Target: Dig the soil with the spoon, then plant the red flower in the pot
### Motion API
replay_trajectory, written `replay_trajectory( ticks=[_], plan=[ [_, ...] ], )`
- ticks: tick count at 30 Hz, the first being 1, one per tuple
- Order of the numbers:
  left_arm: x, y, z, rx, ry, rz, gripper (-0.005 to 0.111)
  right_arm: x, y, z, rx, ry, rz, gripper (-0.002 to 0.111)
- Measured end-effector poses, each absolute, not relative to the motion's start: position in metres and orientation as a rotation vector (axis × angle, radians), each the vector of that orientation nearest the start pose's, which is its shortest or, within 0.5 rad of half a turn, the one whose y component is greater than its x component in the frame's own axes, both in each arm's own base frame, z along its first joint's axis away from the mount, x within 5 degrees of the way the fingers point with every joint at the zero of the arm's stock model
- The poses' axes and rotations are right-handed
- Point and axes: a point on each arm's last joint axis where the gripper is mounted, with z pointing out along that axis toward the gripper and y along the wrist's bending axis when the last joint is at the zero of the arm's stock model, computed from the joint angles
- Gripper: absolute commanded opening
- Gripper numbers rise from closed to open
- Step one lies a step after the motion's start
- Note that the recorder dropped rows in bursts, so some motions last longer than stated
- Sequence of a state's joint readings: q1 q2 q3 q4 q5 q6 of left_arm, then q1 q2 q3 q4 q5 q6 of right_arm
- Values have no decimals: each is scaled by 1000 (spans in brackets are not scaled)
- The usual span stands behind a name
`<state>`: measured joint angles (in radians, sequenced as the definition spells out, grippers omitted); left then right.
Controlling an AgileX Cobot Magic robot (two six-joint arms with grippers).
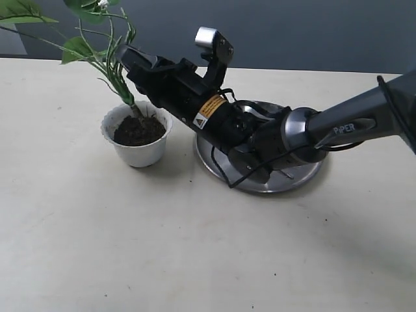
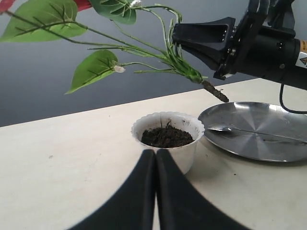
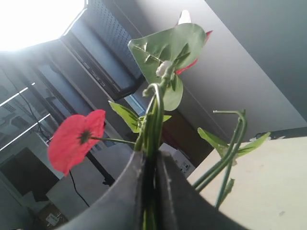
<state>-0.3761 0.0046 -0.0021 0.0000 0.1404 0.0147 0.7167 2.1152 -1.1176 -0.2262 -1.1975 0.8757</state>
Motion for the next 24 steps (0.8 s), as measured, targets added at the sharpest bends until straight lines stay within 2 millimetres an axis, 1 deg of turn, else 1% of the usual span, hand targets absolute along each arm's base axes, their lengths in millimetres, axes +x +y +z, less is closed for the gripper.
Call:
replay_trajectory(
  ticks=[5,8,9,12,15,17,19,21,23,24],
  plan=[
    [53,-21,201,317,1603,-278,1,306,306,206,-141,1381,1437,-1],
    [53,-21,201,317,1603,-278,1,298,311,219,-160,1346,1461,-1],
    [53,-21,201,317,1603,-278,1,292,315,224,-183,1328,1463,-1],
    [53,-21,201,317,1603,-278,1,292,315,226,-164,1306,1418,-1],
    [53,-21,201,317,1603,-278,1,298,309,227,-76,1296,1362,-1],
    [53,-21,201,317,1603,-278,1,299,309,227,-63,1295,1356,-1],
    [53,-21,201,317,1603,-278,1,299,309,222,-69,1305,1343,-1],
    [53,-21,201,317,1603,-278,1,296,299,209,-38,1351,1274,-1],
    [53,-21,201,317,1603,-278,1,296,271,200,27,1408,1106,-1],
    [53,-21,201,317,1603,-278,1,295,254,202,40,1429,991,-1]
  ],
)
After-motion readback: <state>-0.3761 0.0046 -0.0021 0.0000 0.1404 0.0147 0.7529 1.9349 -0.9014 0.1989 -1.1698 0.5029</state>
